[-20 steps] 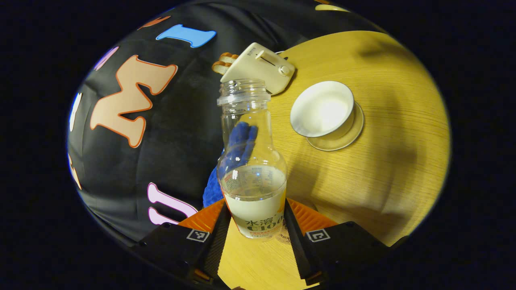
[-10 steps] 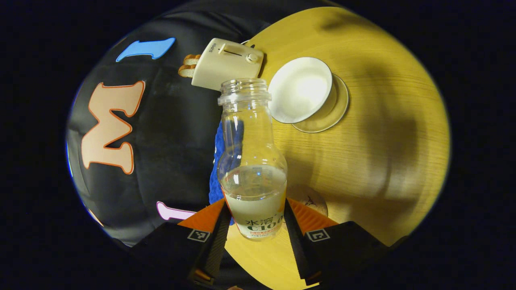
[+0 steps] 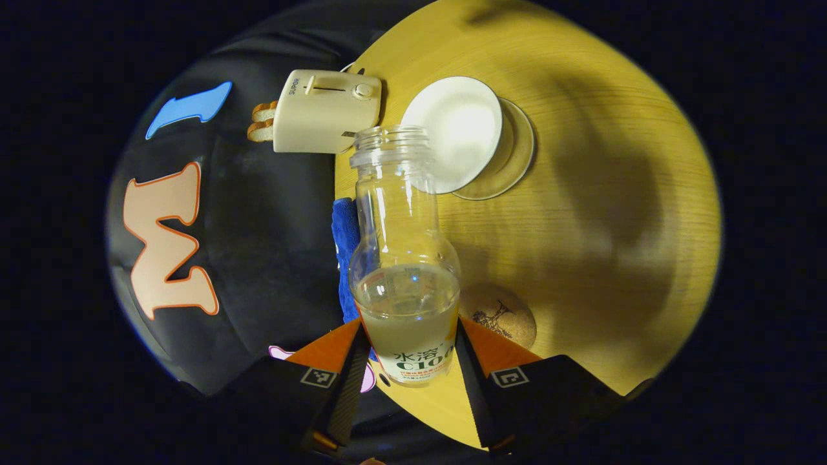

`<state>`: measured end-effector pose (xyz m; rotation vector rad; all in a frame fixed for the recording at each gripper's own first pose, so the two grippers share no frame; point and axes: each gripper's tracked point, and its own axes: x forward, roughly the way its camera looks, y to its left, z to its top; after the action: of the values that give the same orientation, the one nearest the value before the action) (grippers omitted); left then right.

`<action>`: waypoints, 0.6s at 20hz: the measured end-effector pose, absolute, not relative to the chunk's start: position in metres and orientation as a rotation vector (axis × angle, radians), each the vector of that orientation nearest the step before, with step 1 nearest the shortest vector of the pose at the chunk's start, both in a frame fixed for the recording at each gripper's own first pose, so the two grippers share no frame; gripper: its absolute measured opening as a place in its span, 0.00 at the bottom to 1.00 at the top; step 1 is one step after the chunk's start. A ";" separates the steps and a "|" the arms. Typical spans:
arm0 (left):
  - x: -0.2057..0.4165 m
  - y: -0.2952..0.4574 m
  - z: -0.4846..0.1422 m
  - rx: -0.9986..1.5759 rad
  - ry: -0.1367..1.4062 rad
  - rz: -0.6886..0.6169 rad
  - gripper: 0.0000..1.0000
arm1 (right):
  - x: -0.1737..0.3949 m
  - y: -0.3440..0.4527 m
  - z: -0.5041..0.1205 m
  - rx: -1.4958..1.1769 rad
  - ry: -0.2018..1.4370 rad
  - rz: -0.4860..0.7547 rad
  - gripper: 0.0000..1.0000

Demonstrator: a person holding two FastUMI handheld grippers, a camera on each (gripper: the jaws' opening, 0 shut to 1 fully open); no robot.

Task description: Open the teacup lid with one hand, grasp the water bottle and pour water into the teacup with the other hand; after pouring, place the water bottle on the coaster and then close the teacup lid.

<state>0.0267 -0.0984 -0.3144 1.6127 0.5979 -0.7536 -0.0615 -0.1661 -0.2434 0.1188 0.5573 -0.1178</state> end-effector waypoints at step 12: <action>0.038 -0.097 -0.292 1.863 0.626 -0.745 0.71 | -0.073 -0.174 -0.249 0.128 0.568 -0.114 0.29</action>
<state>0.0385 -0.0969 -0.2916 1.8630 0.6258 -0.7451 -0.0727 -0.1742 -0.2485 0.1282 0.5676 -0.1137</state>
